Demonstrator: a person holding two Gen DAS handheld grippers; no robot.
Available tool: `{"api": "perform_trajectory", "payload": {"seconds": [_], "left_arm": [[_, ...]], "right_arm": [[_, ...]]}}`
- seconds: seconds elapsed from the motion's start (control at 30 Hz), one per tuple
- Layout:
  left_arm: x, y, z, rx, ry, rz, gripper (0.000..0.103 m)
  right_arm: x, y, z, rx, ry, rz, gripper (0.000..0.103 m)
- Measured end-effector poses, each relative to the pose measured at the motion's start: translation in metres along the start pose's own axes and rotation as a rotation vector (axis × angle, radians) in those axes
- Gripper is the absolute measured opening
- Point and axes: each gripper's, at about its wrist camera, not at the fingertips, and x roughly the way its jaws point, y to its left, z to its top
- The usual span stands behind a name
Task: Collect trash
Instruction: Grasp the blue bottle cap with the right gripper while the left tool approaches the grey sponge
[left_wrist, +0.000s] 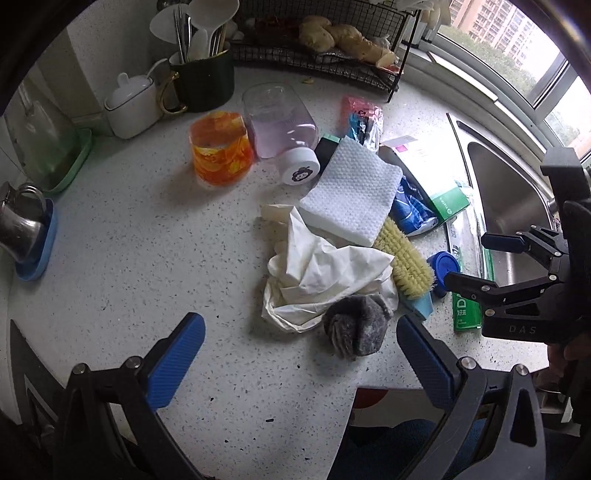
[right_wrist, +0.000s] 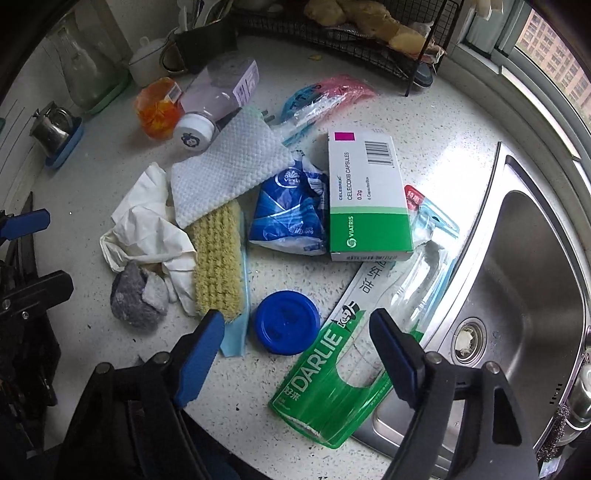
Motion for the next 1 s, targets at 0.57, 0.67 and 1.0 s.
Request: {"api": "perform_trajectory", "payload": {"seconds": [0.57, 0.67, 1.0], "left_arm": [[0.019, 0.0, -0.001, 0.012, 0.055, -0.032, 0.103], [0.016, 0.003, -0.003, 0.006, 0.053, -0.042, 0.103], [0.011, -0.004, -0.008, -0.012, 0.076, -0.085, 0.103]], "right_arm": [[0.024, 0.007, 0.0, -0.084, 0.062, -0.014, 0.044], [0.021, 0.008, -0.003, -0.082, 0.047, -0.012, 0.043], [-0.016, -0.009, -0.011, 0.053, -0.062, 0.054, 0.043]]}}
